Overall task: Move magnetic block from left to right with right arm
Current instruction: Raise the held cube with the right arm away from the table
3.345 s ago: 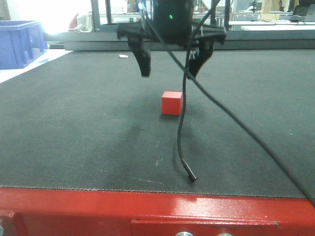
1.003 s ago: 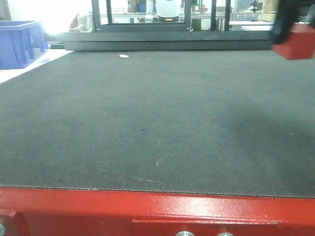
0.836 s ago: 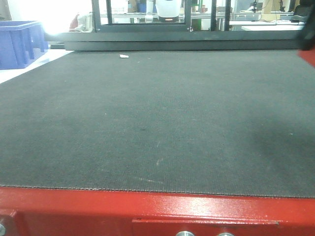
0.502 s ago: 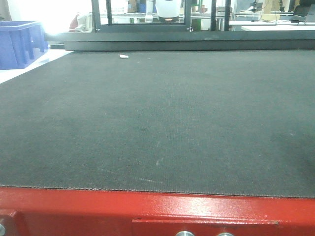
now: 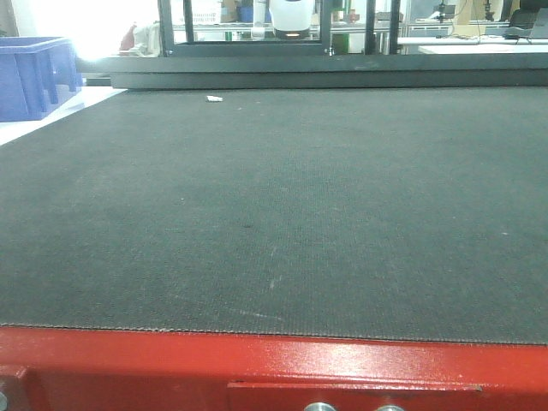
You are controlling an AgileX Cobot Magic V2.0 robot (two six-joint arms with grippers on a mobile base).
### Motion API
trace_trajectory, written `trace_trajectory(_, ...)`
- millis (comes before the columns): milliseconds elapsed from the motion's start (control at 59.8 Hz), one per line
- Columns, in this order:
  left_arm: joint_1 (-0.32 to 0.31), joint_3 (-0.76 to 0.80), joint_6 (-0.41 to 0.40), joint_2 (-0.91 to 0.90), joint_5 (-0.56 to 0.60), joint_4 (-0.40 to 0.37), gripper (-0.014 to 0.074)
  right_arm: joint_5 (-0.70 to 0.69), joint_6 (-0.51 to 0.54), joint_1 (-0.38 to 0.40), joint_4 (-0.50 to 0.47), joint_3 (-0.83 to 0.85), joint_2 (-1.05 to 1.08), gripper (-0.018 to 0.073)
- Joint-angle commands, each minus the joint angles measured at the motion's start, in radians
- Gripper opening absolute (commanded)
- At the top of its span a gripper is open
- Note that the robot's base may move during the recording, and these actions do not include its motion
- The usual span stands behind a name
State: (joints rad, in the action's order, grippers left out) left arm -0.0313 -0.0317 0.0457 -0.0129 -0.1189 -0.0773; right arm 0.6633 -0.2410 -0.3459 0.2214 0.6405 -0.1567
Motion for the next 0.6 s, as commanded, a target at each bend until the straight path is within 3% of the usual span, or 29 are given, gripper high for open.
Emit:
trace_trajectory(0, 0.001, -0.009, 0.0, -0.014, 0.083, -0.006, -0.0116, -0.085, 0.009, 0.001, 0.025, 0.025, -0.008, 0.018)
trace_trajectory(585, 0.001, -0.009, 0.0, -0.014, 0.083, -0.006, -0.0116, -0.084, 0.009, 0.001, 0.025, 0.025, -0.007, 0.018)
